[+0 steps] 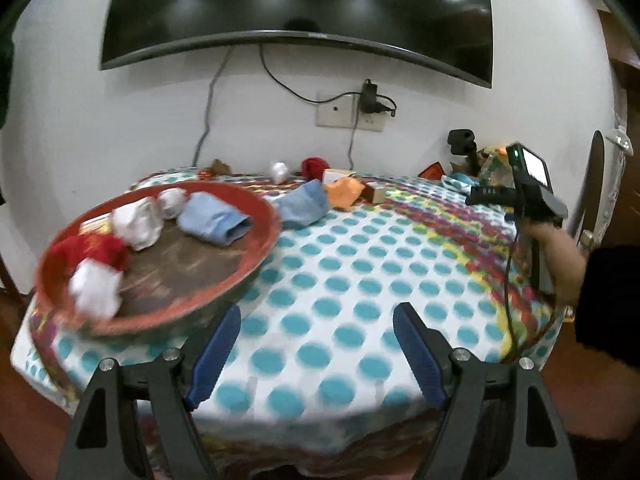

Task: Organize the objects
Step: 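Reach to the blue sock on the cloth and grasp it with the left gripper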

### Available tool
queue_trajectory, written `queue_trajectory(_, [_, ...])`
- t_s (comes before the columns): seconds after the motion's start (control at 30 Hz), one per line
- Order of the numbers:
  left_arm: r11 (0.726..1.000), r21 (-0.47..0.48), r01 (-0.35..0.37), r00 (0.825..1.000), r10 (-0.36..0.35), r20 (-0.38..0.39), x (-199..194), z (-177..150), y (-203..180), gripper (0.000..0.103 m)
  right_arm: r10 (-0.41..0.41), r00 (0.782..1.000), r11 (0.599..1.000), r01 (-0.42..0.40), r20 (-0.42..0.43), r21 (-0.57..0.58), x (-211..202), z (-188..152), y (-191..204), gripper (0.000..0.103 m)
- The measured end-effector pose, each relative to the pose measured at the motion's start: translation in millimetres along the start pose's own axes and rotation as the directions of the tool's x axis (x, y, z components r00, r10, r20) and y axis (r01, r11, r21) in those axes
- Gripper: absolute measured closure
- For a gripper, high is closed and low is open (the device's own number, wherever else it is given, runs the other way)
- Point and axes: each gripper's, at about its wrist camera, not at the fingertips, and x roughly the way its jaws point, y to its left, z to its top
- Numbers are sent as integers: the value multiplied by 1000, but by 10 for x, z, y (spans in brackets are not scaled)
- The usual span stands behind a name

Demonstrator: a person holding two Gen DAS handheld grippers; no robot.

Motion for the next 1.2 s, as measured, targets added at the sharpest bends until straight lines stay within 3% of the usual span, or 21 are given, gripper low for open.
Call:
queue_trajectory(0.17, [1000, 8, 11, 1000, -11, -26, 477, 514, -174, 22, 43, 999, 996, -41, -15, 79, 47, -18, -138, 0])
queue_trajectory(0.43, [995, 99, -33, 988, 47, -144, 1392, 1151, -278, 22, 70, 997, 996, -69, -14, 48, 34, -32, -76, 0])
queue_trajectory(0.57, [982, 178, -61, 977, 95, -190, 1730, 1293, -247, 22, 83, 996, 995, -83, -9, 63, 18, -37, -111, 0])
queue_trajectory(0.67, [970, 227, -85, 958, 143, -250, 1997, 1345, -204, 22, 87, 996, 995, -86, -9, 56, 17, -34, -97, 0])
queue_trajectory(0.8, [961, 260, -97, 933, 178, -312, 2299, 1351, -130, 22, 84, 996, 995, -84, -4, 54, 7, -35, -90, 0])
queue_trajectory(0.9, [958, 266, -105, 926, 192, -326, 2425, 1347, -123, 24, 78, 997, 996, -78, 5, 53, -7, -32, -81, 0])
queue_trajectory(0.93, [958, 265, -110, 915, 202, -350, 2492, 1337, -117, 29, 74, 997, 996, -74, 3, 52, 1, -29, -77, 0])
queue_trajectory(0.97, [957, 267, -112, 904, 210, -371, 2536, 1327, -112, 57, 76, 997, 996, -76, 1, 51, 4, -27, -73, 0])
queue_trajectory(1.0, [952, 278, -130, 891, 235, -388, 2577, 1311, -109, 75, 75, 997, 996, -75, 1, 49, 9, -23, -63, 0])
queue_trajectory(1.1, [965, 247, -86, 905, 179, -385, 2508, 1325, -130, 81, 77, 997, 996, -77, -1, 43, 18, -20, -51, 0])
queue_trajectory(1.2, [968, 242, -62, 936, 140, -322, 2298, 1420, -231, 81, 79, 997, 996, -79, -1, 39, 16, -21, -47, 0])
